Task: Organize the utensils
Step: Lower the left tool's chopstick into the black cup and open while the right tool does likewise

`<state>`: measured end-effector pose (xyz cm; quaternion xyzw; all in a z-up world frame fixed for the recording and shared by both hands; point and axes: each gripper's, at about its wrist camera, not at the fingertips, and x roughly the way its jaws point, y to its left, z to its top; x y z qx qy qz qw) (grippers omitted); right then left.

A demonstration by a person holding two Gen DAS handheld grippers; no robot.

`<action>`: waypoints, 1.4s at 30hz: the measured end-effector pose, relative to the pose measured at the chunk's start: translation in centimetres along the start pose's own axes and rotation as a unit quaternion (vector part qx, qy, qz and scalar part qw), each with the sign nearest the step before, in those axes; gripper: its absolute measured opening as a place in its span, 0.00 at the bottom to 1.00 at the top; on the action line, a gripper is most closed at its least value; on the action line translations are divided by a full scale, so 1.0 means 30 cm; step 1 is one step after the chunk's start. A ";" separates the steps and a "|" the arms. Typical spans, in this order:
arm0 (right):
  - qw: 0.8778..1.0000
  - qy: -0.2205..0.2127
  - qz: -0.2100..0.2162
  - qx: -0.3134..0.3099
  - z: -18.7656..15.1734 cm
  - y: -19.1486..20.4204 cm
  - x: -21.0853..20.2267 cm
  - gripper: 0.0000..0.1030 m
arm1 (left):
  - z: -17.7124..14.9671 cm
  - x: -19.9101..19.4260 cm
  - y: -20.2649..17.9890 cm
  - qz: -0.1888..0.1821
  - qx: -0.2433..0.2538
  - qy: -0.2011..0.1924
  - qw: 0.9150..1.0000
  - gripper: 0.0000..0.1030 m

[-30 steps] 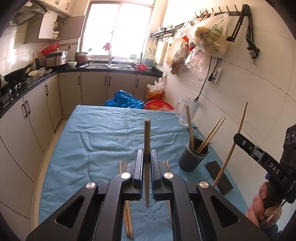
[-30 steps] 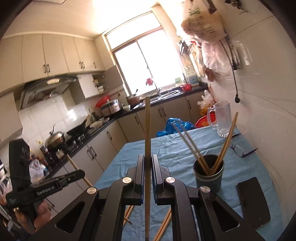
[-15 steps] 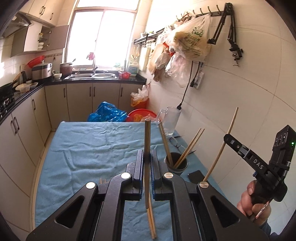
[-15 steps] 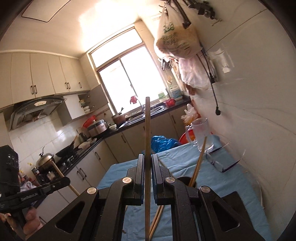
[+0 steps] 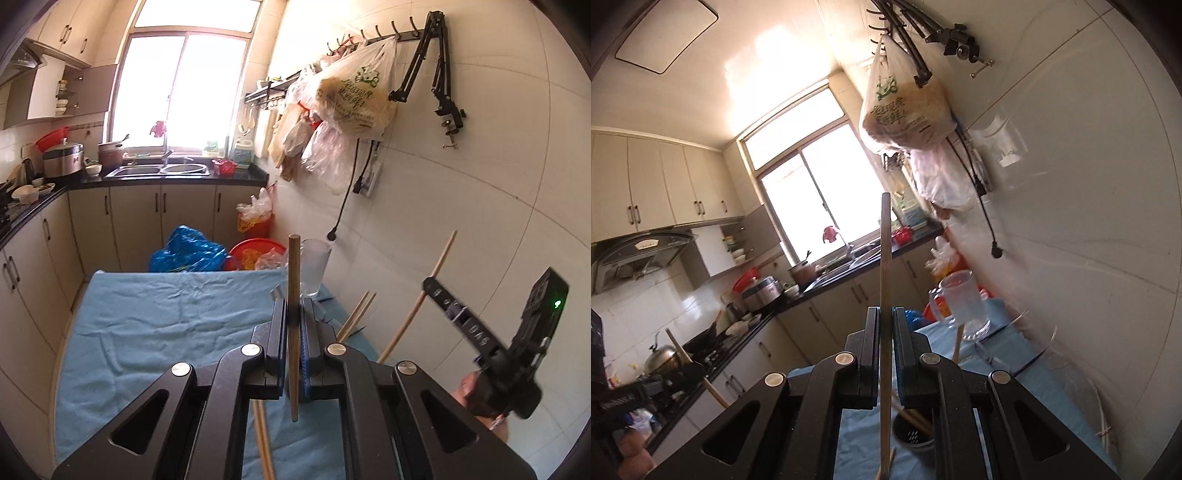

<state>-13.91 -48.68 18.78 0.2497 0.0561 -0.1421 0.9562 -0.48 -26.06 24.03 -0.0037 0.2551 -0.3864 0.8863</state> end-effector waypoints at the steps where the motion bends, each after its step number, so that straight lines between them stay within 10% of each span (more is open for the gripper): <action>1: 1.000 -0.003 -0.003 0.000 0.003 -0.003 0.011 0.07 | 0.004 0.006 -0.004 -0.001 -0.001 -0.002 1.000 0.06; 25: 0.998 0.000 -0.061 -0.016 -0.063 -0.086 0.260 0.07 | 0.014 0.432 0.028 -0.002 -0.063 0.032 0.997 0.06; 42: 0.997 0.051 -0.058 -0.006 -0.152 -0.104 0.277 0.18 | -0.050 0.447 0.064 -0.011 -0.068 0.051 0.996 0.18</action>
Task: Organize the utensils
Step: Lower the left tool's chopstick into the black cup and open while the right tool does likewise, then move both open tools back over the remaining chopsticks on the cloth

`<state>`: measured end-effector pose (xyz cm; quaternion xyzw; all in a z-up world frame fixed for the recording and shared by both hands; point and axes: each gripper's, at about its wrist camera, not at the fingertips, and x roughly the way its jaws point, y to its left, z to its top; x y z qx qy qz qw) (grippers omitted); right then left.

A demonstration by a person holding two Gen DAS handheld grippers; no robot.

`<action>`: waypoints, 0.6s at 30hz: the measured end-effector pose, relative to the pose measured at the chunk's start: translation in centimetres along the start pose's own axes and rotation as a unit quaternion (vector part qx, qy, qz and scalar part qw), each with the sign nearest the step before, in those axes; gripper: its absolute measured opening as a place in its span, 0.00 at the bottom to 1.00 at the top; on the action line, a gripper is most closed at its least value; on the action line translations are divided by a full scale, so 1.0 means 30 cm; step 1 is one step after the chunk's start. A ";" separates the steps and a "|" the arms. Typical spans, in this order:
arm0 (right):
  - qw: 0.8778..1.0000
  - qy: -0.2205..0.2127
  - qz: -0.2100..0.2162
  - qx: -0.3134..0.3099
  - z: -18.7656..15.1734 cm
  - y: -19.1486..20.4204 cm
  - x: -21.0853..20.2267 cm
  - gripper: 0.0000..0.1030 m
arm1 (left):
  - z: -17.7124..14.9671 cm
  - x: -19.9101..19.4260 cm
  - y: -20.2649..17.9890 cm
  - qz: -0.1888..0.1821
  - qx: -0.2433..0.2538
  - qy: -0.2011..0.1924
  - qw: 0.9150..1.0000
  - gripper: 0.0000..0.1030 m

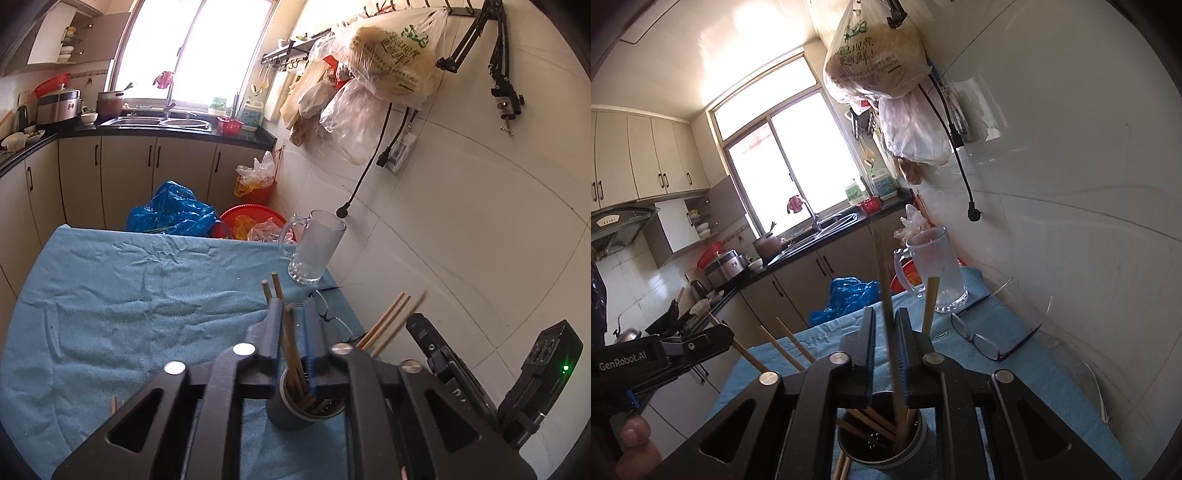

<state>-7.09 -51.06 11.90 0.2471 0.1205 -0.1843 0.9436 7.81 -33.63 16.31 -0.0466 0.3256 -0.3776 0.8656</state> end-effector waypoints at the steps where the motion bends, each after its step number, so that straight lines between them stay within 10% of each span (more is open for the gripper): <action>1: 1.000 -0.004 0.001 0.000 0.004 0.000 -0.013 0.22 | 0.000 -0.012 0.000 0.001 0.001 -0.004 1.000 0.20; 10: 1.000 -0.026 0.008 0.003 0.020 0.016 -0.194 0.36 | -0.046 -0.222 0.044 0.005 -0.001 -0.043 0.999 0.35; 18: 0.999 0.039 0.020 -0.020 -0.153 0.050 -0.344 0.48 | -0.343 -0.457 0.220 0.075 0.009 -0.022 0.997 0.47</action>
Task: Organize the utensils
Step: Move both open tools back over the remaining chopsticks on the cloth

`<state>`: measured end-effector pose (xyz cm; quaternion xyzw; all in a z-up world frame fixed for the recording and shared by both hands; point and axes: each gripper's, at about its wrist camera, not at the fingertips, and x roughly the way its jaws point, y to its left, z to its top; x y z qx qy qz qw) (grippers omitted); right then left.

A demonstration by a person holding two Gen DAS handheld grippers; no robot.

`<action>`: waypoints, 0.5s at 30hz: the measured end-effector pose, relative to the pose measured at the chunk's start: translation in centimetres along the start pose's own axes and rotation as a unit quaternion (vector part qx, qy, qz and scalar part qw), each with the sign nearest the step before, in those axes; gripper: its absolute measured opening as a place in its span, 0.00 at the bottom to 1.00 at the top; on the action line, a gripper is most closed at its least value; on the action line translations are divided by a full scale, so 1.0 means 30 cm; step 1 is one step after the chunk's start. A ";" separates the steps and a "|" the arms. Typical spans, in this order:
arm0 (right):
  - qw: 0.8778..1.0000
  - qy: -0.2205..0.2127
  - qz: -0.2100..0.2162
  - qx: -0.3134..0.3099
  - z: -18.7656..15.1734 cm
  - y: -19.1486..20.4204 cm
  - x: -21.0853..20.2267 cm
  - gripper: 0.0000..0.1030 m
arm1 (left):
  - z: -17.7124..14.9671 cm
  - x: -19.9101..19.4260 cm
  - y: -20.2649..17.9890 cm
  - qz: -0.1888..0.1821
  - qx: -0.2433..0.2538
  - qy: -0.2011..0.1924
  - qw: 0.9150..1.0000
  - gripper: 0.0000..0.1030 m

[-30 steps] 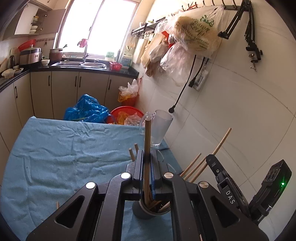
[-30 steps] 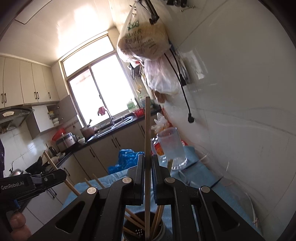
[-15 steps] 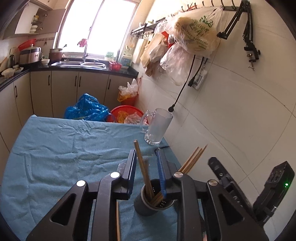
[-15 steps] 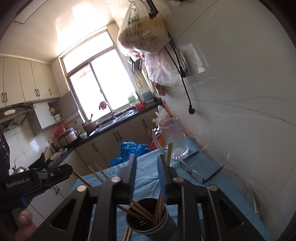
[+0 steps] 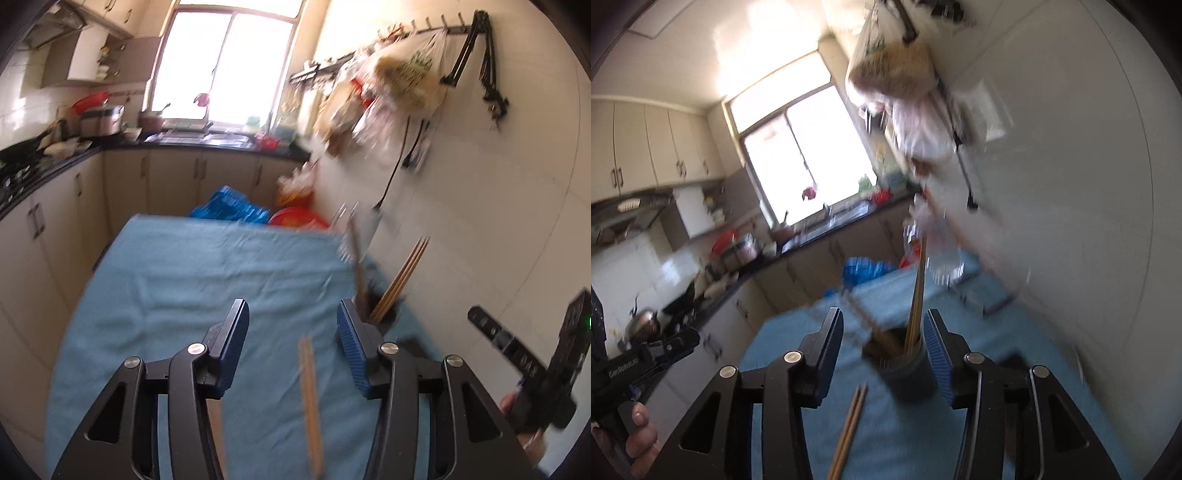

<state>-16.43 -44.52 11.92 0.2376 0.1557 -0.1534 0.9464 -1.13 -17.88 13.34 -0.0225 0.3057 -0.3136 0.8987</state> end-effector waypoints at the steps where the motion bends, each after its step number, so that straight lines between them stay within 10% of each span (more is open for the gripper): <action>1: 1.000 0.014 0.001 -0.005 -0.032 0.008 -0.002 0.48 | -0.033 -0.011 0.025 0.008 -0.002 0.008 1.000 0.47; 8: 0.995 0.101 0.013 -0.009 -0.210 0.060 0.024 0.48 | -0.209 -0.109 0.261 0.038 -0.068 0.063 0.995 0.47; 15: 0.995 0.090 0.019 -0.026 -0.221 0.126 -0.060 0.48 | -0.259 -0.200 0.355 0.037 -0.106 0.069 0.991 0.47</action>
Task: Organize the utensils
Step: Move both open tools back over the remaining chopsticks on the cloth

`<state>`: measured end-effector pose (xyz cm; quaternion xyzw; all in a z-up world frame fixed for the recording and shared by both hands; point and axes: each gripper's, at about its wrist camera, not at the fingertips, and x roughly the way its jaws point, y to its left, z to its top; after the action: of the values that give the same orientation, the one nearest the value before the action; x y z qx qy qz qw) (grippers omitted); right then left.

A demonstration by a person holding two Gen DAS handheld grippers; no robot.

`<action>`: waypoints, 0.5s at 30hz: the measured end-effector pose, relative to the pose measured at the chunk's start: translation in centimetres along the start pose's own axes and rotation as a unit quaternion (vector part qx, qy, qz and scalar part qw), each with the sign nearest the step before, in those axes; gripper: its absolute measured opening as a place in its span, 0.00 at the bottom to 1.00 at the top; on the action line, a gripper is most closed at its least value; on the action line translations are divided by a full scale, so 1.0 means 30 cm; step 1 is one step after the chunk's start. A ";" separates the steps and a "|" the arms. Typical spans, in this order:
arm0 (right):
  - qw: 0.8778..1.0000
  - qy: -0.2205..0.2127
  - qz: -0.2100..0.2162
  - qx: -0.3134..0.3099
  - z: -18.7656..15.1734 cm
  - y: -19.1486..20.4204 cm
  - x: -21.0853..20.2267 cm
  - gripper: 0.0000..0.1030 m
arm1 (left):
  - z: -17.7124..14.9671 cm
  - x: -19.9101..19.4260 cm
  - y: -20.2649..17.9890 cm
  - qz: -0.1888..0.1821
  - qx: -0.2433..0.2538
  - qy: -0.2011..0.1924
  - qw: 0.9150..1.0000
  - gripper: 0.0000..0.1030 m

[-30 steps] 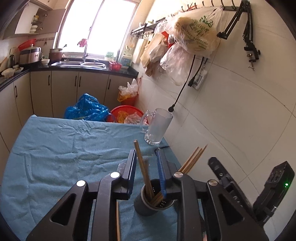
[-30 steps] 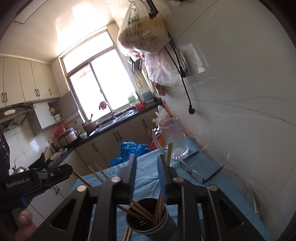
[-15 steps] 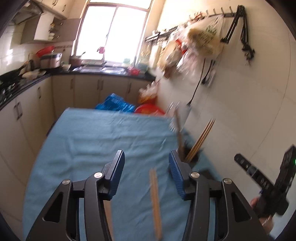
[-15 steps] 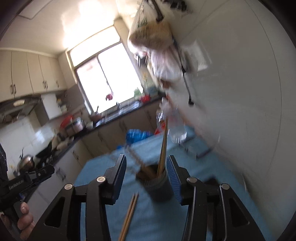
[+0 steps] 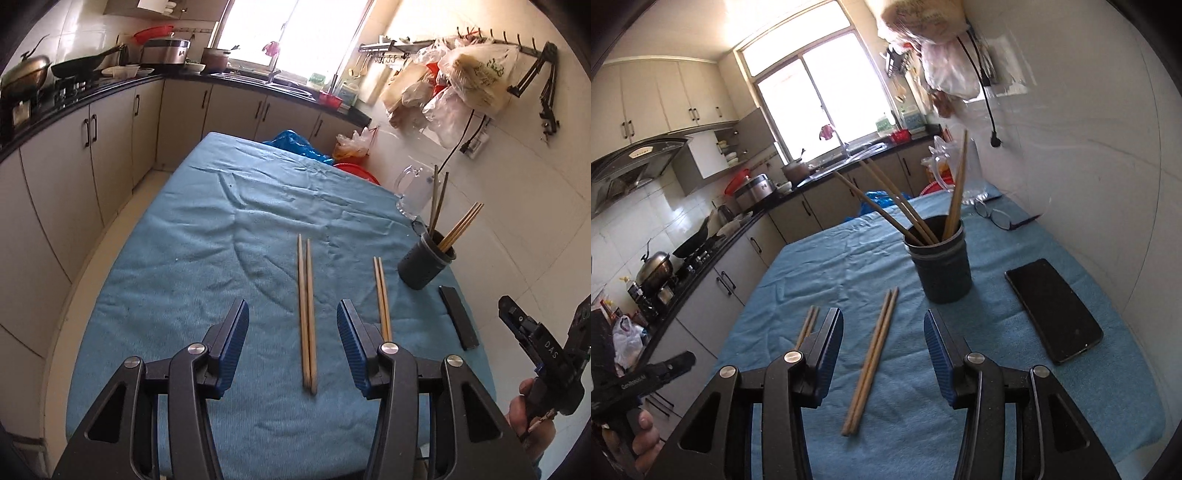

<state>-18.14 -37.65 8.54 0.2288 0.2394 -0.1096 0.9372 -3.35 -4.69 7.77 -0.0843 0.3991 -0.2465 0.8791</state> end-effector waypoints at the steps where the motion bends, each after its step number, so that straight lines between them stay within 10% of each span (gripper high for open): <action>1: 1.000 -0.003 0.000 -0.005 -0.002 0.012 -0.010 0.48 | -0.003 -0.012 0.001 0.001 -0.001 -0.004 1.000 0.47; 15: 0.999 0.028 0.027 -0.029 -0.013 0.092 0.020 0.48 | 0.008 -0.015 -0.005 -0.006 0.001 -0.002 1.000 0.47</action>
<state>-16.92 -35.12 8.98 0.2107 0.2627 -0.0706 0.9389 -3.48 -4.60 8.28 -0.0859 0.3967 -0.2523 0.8784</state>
